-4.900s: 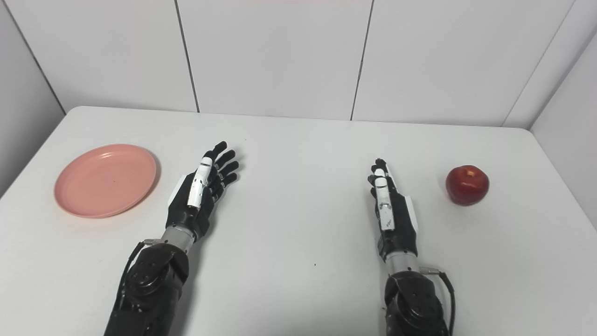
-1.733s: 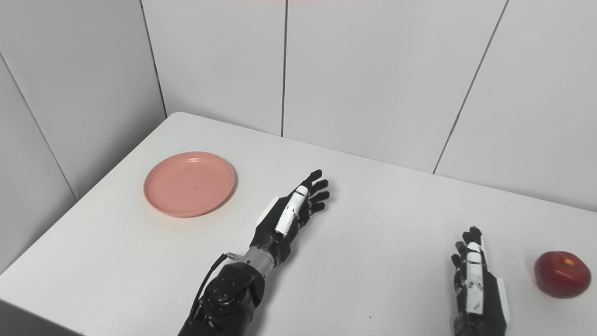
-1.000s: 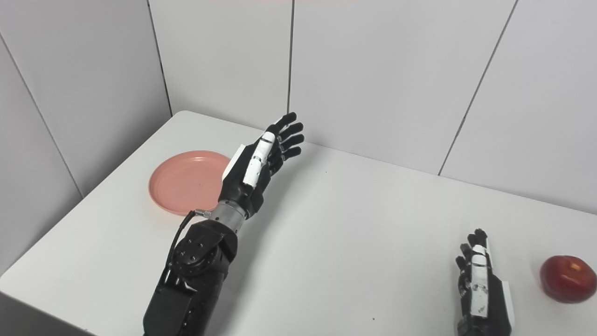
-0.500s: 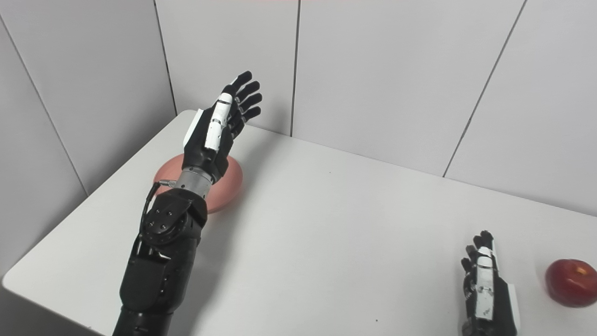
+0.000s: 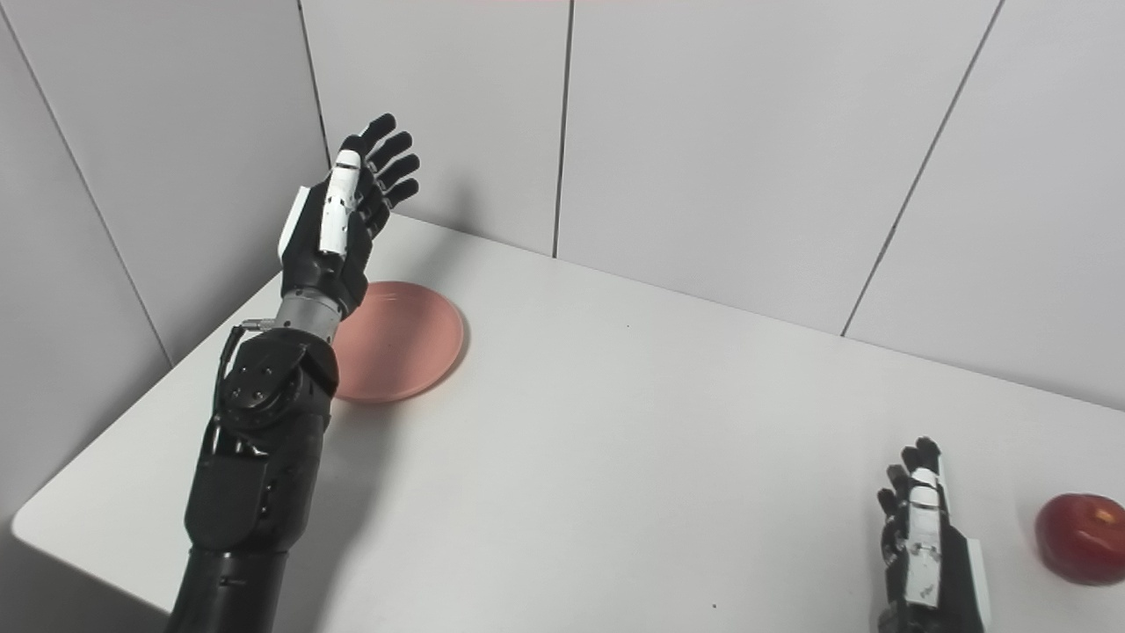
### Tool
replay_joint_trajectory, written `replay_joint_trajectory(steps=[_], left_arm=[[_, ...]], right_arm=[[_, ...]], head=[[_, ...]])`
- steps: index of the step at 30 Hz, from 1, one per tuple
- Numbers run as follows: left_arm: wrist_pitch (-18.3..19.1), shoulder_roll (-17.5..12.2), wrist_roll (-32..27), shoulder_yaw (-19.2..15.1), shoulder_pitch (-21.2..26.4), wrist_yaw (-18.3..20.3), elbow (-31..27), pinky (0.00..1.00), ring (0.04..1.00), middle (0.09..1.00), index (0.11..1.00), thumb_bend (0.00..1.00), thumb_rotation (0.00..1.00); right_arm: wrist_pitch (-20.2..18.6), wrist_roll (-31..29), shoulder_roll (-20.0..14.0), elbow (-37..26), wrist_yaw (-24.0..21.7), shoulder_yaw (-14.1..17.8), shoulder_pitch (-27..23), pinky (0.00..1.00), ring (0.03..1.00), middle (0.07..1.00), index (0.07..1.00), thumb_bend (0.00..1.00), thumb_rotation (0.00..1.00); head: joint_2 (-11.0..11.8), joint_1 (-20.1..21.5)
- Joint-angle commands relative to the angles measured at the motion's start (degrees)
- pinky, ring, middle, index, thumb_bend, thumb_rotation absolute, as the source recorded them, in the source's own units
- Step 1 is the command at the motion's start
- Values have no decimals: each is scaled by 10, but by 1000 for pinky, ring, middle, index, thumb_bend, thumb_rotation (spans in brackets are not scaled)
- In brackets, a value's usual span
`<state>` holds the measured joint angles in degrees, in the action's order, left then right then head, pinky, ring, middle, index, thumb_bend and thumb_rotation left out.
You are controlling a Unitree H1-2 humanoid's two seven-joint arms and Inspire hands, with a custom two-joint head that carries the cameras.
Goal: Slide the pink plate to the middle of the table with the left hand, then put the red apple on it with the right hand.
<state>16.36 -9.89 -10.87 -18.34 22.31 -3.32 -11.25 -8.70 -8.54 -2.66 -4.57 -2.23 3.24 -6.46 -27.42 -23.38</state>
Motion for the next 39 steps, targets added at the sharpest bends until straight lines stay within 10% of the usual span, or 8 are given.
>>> replay_joint_trajectory(steps=[1,39], left_arm=[[-23,-19,0,-7,29,-6,-13,846,861,867,839,378,1000],[-51,-74,-28,-94,21,-31,120,846,841,836,811,307,994]], right_arm=[[0,-4,-4,-19,-6,1,-17,1000,1000,1000,1000,100,1000],[-37,-19,-3,-50,2,7,-17,1000,1000,1000,1000,57,1000]], head=[[-1,1],[-6,-20]])
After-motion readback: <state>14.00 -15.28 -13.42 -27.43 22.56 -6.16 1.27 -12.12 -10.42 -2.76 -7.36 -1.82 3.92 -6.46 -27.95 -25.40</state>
